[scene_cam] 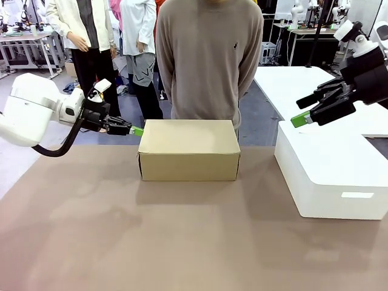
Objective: Pack the shoes into the box.
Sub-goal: Press down on the lid of the Shoes Box.
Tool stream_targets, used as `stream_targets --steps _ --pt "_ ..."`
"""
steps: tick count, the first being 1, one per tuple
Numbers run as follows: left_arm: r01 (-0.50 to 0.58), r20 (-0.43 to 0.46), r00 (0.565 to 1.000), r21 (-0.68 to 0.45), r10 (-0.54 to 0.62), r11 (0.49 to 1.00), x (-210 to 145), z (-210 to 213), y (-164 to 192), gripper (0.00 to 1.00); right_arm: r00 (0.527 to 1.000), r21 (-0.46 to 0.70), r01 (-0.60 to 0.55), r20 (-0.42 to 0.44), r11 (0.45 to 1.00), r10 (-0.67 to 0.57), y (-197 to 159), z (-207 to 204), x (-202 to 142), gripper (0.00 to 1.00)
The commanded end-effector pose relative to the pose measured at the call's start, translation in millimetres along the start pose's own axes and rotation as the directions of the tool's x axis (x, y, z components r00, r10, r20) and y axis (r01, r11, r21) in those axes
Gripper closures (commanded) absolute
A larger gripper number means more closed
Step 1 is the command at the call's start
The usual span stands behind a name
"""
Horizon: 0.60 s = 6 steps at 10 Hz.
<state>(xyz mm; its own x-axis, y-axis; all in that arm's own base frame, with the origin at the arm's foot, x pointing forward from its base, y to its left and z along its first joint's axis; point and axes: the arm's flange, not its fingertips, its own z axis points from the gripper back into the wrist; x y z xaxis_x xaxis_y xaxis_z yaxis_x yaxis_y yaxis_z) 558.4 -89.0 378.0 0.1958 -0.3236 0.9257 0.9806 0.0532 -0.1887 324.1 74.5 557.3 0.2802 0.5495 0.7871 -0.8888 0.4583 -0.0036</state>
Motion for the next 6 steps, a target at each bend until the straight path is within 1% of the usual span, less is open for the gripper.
stream_targets --steps 1,4,5,6 --pt "-0.005 0.029 1.0 0.0 0.005 1.0 2 3 -1 1.0 0.999 0.018 -0.02 0.025 1.0 0.019 -4 -2 0 0.0" --pt "-0.005 0.029 1.0 0.0 0.005 1.0 2 3 -1 1.0 0.999 0.018 -0.02 0.025 1.0 0.019 -4 -2 0 0.0" --pt "0.0 0.0 1.0 0.0 0.0 1.0 0 0 0 1.0 0.999 0.018 -0.02 0.025 1.0 0.019 -4 -2 0 0.0" --pt "0.084 -0.071 0.994 0.091 -0.078 0.992 18 6 -16 1.0 0.999 0.018 -0.02 0.025 1.0 0.019 -4 -2 0 0.0"
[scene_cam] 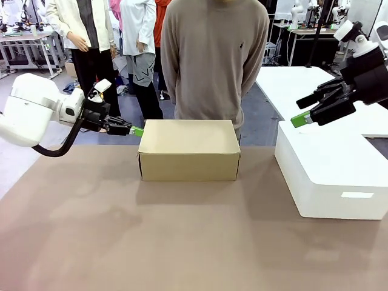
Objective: Pack the shoes into the box.
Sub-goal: Press down on the lid of the Shoes Box.
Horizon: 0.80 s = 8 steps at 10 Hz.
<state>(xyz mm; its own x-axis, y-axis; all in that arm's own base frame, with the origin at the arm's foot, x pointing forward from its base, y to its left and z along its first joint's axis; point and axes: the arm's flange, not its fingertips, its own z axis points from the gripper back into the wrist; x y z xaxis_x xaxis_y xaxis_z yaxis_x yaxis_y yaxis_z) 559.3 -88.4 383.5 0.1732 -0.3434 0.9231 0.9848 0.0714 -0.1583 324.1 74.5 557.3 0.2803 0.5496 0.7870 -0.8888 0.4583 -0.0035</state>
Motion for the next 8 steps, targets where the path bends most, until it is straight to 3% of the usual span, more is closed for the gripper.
stream_targets --steps 1,4,5,8 --pt "0.091 -0.127 0.989 0.081 -0.08 0.993 31 12 -29 1.0 0.999 0.018 -0.02 0.025 1.0 0.019 -4 -2 0 0.0" --pt "0.141 -0.28 0.956 0.178 -0.087 0.974 70 24 -55 1.0 1.0 0.0 0.0 0.0 1.0 0.0 0 0 0 0.0" --pt "0.145 -0.285 0.954 0.181 -0.089 0.973 80 23 -66 0.84 1.0 0.019 -0.003 -0.007 1.0 0.004 1 -5 10 0.07" --pt "0.071 -0.286 0.958 0.243 0.001 0.968 106 32 -98 0.26 0.998 0.019 -0.017 -0.065 1.0 0.018 -2 -23 44 0.67"
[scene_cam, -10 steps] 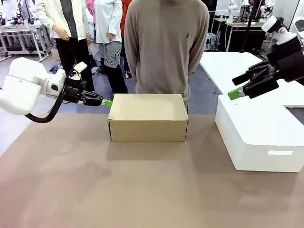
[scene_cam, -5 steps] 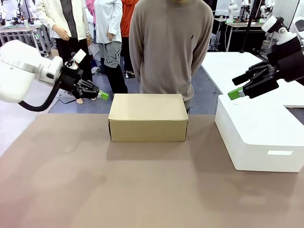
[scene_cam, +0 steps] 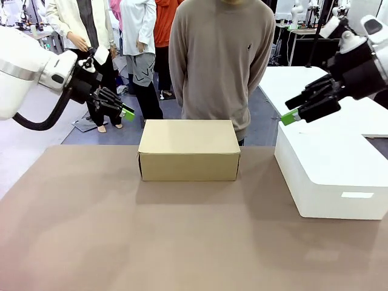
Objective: Pack the shoes into the box.
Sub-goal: Press down on the lid of the Shoes Box.
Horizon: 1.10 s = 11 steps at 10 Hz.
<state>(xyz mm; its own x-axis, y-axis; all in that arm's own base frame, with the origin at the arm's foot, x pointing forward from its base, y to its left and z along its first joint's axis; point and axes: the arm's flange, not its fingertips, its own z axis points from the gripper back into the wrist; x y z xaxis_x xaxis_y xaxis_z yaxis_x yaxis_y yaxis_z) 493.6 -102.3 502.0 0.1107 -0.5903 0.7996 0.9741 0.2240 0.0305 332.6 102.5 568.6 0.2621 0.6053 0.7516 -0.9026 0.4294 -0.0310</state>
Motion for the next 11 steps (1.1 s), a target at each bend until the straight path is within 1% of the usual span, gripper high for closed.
stream_targets --steps 1,2,3,6,8,10,11 --pt "-0.088 0.01 0.996 0.003 0.088 0.996 12 17 -21 0.06 0.999 -0.018 0.024 -0.023 1.0 -0.025 -11 -17 29 0.86" --pt "-0.121 0.017 0.993 0.008 0.121 0.993 17 24 -27 0.0 0.999 -0.047 0.018 -0.038 0.999 -0.02 -14 -28 40 1.0" --pt "-0.164 0.0 0.986 0.006 0.164 0.986 20 31 -34 0.0 0.999 -0.036 0.007 -0.051 0.999 -0.009 -17 -41 49 1.0" --pt "-0.268 -0.099 0.958 0.028 0.27 0.963 28 43 -54 0.0 0.992 -0.039 -0.015 -0.128 0.999 0.01 -31 -85 74 1.0" --pt "-0.301 -0.171 0.936 0.059 0.307 0.952 30 45 -62 0.0 0.987 -0.041 -0.027 -0.16 0.999 0.02 -40 -108 81 1.0" --pt "-0.26 -0.215 0.937 0.094 0.275 0.961 28 43 -68 0.0 0.984 -0.046 -0.029 -0.178 0.998 0.021 -49 -125 86 1.0" --pt "-0.211 -0.25 0.939 0.116 0.234 0.971 27 39 -66 0.0 0.983 -0.048 -0.036 -0.184 0.998 0.027 -51 -129 87 1.0"
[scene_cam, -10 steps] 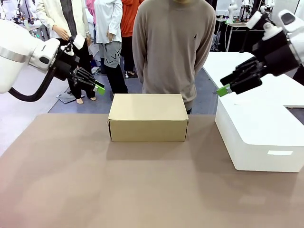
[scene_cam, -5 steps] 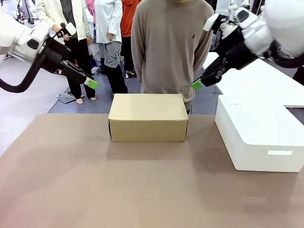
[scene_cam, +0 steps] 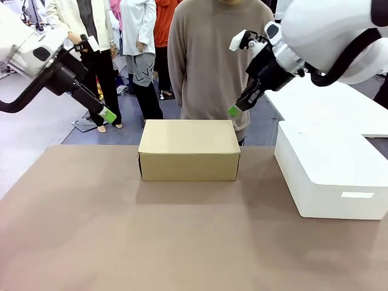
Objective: Pack the shoes into the box.
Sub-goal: Press down on the lid of the Shoes Box.
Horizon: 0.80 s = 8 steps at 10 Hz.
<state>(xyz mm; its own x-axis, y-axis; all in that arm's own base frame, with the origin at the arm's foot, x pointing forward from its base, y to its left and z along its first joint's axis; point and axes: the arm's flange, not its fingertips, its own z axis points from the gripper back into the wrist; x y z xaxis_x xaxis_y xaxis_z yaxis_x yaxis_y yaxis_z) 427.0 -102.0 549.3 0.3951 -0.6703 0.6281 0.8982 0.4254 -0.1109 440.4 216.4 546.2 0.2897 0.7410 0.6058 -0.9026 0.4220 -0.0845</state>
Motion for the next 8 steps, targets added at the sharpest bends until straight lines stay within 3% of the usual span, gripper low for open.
stream_targets --steps 1,2,7,8 --pt "0.101 -0.055 0.994 0.052 -0.098 0.994 -2 -8 3 0.0 1.0 -0.014 -0.012 0.028 1.0 0.012 1 6 4 1.0" --pt "0.0 0.0 1.0 0.0 0.0 1.0 0 0 0 0.0 1.0 0.0 0.0 0.0 1.0 0.0 0 0 0 1.0" --pt "0.024 -0.011 1.0 0.008 -0.023 1.0 0 -1 2 0.0 1.0 -0.006 -0.005 -0.009 1.0 0.005 0 -1 2 1.0" --pt "0.048 -0.051 0.998 0.04 -0.046 0.998 3 0 -8 0.0 0.999 -0.011 0.05 -0.02 0.999 -0.051 -6 -10 12 1.0"
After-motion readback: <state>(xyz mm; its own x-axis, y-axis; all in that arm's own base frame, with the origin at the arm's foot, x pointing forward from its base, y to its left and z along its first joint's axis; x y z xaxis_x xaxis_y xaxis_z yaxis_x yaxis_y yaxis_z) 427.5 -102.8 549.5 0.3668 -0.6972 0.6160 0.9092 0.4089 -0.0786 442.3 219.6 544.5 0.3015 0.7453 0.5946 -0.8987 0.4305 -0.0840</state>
